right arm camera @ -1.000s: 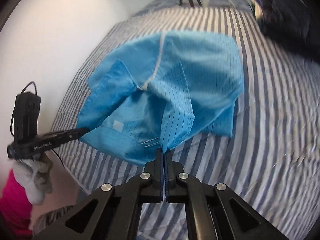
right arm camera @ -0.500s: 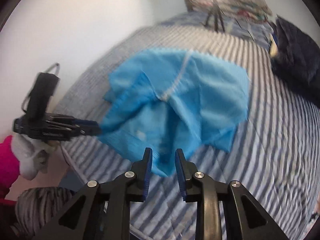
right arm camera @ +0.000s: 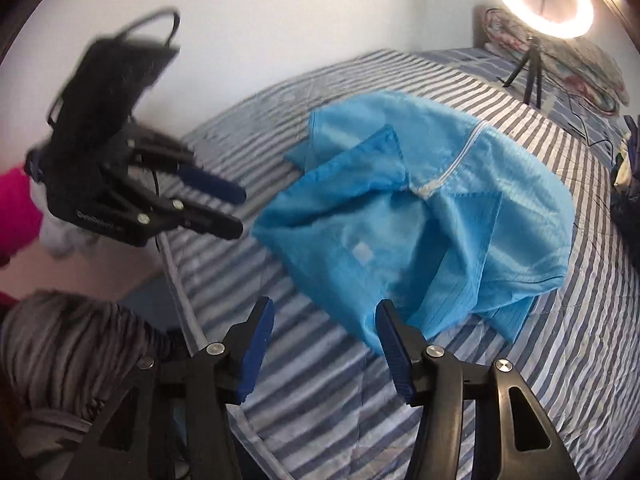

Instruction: Fold large clothes

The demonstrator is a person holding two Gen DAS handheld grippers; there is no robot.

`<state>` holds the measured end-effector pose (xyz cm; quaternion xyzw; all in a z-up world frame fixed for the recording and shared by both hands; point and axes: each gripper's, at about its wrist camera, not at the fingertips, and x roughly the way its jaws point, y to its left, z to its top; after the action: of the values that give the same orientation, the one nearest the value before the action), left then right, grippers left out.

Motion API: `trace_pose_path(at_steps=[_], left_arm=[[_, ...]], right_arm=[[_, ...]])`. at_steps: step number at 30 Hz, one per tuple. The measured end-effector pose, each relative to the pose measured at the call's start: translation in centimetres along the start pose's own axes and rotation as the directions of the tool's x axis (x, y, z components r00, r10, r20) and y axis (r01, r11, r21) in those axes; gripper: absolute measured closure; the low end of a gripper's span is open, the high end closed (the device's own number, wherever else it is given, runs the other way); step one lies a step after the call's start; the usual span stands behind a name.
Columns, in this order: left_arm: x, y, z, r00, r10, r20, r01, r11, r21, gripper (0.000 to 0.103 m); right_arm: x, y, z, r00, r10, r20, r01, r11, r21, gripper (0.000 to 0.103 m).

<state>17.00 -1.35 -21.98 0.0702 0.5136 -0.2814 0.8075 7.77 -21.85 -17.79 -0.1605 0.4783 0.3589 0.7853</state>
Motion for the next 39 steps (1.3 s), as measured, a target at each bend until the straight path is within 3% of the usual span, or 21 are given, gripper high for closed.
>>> trace_pose_path(at_steps=[4, 5, 7, 10, 13, 15, 16, 17, 23, 25, 28, 29, 31, 33, 36, 39], left_arm=[[1.6, -1.8, 0.4, 0.999, 0.004, -0.035, -0.001, 0.997, 0.082, 0.065], [1.9, -2.1, 0.5, 0.999, 0.017, -0.035, -0.014, 0.995, 0.094, 0.065], [2.3, -2.5, 0.8, 0.999, 0.032, -0.025, -0.030, 0.994, 0.109, 0.065], [3.0, -3.0, 1.1, 0.994, 0.107, 0.010, -0.107, 0.980, 0.167, 0.065], [4.1, -3.5, 1.4, 0.980, 0.190, 0.053, -0.197, 0.957, 0.212, 0.065], [5.1, -3.8, 1.6, 0.968, 0.241, 0.074, -0.252, 0.939, 0.235, 0.068], [5.4, -3.7, 1.7, 0.962, 0.259, 0.085, -0.272, 0.932, 0.241, 0.091], [5.3, -3.4, 1.2, 0.963, 0.257, 0.081, -0.269, 0.932, 0.244, 0.100], [6.5, -2.9, -0.8, 0.976, 0.218, 0.032, -0.217, 0.930, 0.298, 0.100], [6.4, -2.3, -1.0, 0.982, 0.188, 0.009, -0.183, 0.945, 0.273, 0.094], [4.7, -1.2, -1.2, 0.993, 0.117, 0.008, -0.116, 0.972, 0.202, 0.081], [3.8, -1.0, -1.3, 0.996, 0.093, 0.017, -0.094, 0.978, 0.185, 0.077], [2.1, -0.5, -1.4, 0.998, 0.039, 0.043, -0.046, 0.988, 0.151, 0.062], [0.7, 0.5, -1.3, 0.998, -0.002, 0.063, -0.003, 0.996, 0.093, 0.062], [-0.5, 2.0, -0.8, 0.996, -0.026, 0.087, 0.025, 1.000, 0.013, 0.062], [-1.2, 3.8, 0.0, 0.994, 0.004, 0.114, 0.001, 0.999, -0.037, 0.062]], right_arm=[[1.8, 0.9, -0.5, 0.992, -0.121, -0.042, 0.116, 0.986, -0.121, 0.050], [2.2, 1.0, -0.6, 0.988, -0.145, -0.044, 0.138, 0.981, -0.138, 0.070], [2.8, 1.0, -0.4, 0.980, -0.196, -0.046, 0.187, 0.970, -0.157, 0.092], [1.7, 0.5, 0.0, 0.969, -0.243, 0.039, 0.246, 0.962, -0.118, 0.098], [0.2, 0.0, 0.3, 0.956, -0.273, 0.110, 0.283, 0.955, -0.088, 0.100], [-0.1, -0.3, 0.3, 0.964, -0.246, 0.105, 0.255, 0.964, -0.081, 0.100], [-0.1, -0.3, 0.1, 0.963, -0.248, 0.102, 0.256, 0.963, -0.085, 0.100], [0.0, -0.2, 0.0, 0.964, -0.250, 0.094, 0.259, 0.961, -0.094, 0.100], [2.4, 0.6, -2.4, 0.973, -0.230, 0.008, 0.229, 0.963, -0.141, 0.103], [3.1, 0.8, -3.1, 0.974, -0.225, -0.023, 0.219, 0.964, -0.149, 0.103], [1.6, 0.0, -2.7, 0.991, -0.130, -0.022, 0.127, 0.988, -0.089, 0.079], [0.7, -0.3, -2.5, 0.997, -0.077, -0.005, 0.077, 0.995, -0.069, 0.076], [-1.5, -1.0, -1.8, 0.998, 0.023, 0.053, -0.022, 0.999, -0.026, 0.076], [-3.2, -2.4, -0.6, 0.983, 0.109, 0.147, -0.119, 0.991, 0.055, 0.076], [-2.4, -4.2, 1.6, 0.971, 0.092, 0.218, -0.131, 0.977, 0.169, 0.085], [1.1, -5.9, 3.6, 0.980, 0.058, 0.192, -0.105, 0.963, 0.248, 0.089]])
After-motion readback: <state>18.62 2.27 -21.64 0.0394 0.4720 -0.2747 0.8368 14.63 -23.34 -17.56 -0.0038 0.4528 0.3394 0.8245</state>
